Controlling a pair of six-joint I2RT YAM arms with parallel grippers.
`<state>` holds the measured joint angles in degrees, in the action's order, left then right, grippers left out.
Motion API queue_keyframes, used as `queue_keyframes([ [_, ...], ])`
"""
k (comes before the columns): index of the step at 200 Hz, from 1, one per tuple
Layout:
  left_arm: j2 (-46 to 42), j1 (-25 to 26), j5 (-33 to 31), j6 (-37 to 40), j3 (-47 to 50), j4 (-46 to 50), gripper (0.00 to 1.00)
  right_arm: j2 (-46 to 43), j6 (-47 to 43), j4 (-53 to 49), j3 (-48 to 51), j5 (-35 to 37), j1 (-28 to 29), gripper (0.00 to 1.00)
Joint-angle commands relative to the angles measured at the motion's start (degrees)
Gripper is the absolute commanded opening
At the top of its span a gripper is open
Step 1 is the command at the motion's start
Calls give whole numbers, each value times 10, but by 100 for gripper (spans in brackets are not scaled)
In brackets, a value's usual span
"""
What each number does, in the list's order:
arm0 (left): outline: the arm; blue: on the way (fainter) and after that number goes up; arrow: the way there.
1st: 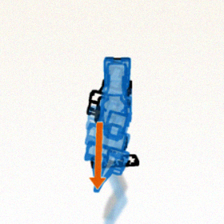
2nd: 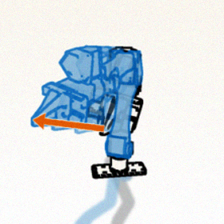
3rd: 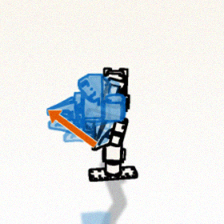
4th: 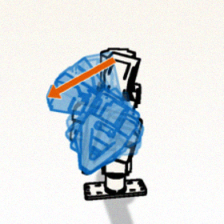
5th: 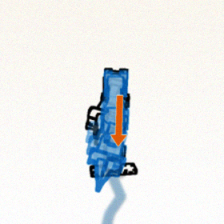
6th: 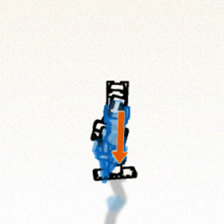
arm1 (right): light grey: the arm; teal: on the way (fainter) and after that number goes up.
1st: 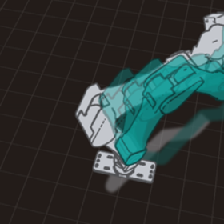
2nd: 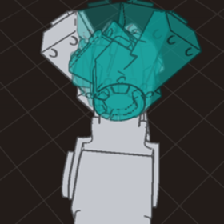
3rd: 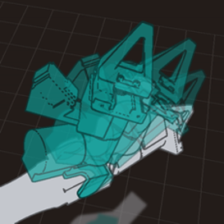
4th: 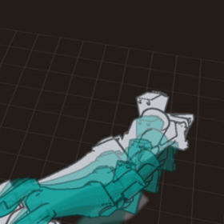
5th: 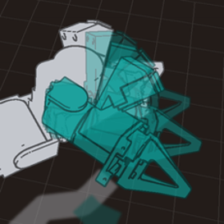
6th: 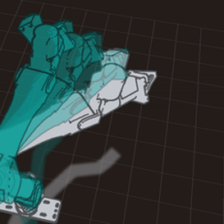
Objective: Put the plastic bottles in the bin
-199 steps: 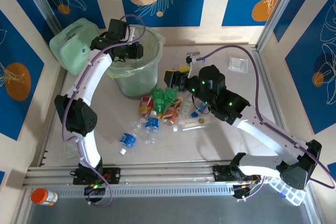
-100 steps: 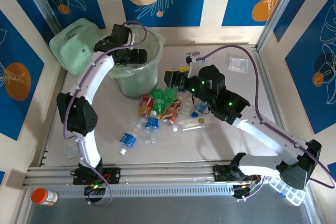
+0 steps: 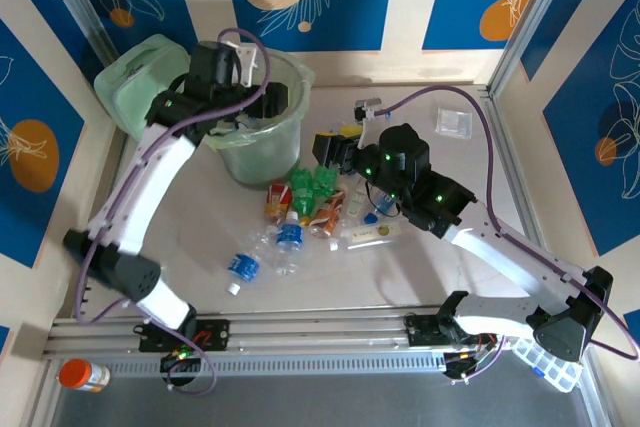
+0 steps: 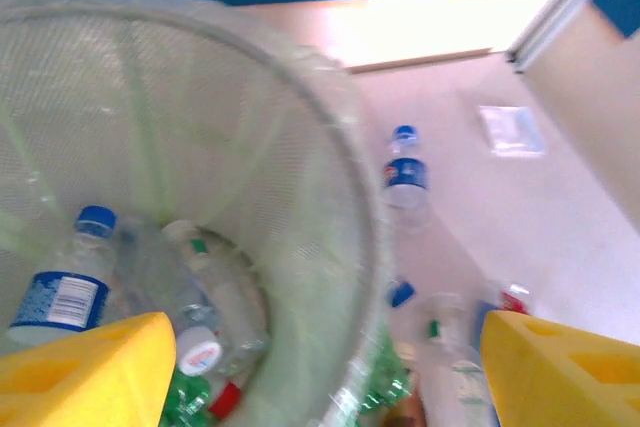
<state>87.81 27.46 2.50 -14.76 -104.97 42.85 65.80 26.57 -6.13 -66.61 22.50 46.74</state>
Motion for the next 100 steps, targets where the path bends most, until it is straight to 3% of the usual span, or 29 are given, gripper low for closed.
queue_keyframes([
  [1, -87, 45, -56, -17, 80, -42, 77, -8, -2, 25, 8, -3, 1, 68],
  [53, -335, 83, -192, -129, 361, -99, 75, -9, 2, 26, 7, -12, 7, 68],
  [100, -481, 83, -129, -167, 521, -118, 75, 4, -25, 56, 21, 11, 50, 67],
])
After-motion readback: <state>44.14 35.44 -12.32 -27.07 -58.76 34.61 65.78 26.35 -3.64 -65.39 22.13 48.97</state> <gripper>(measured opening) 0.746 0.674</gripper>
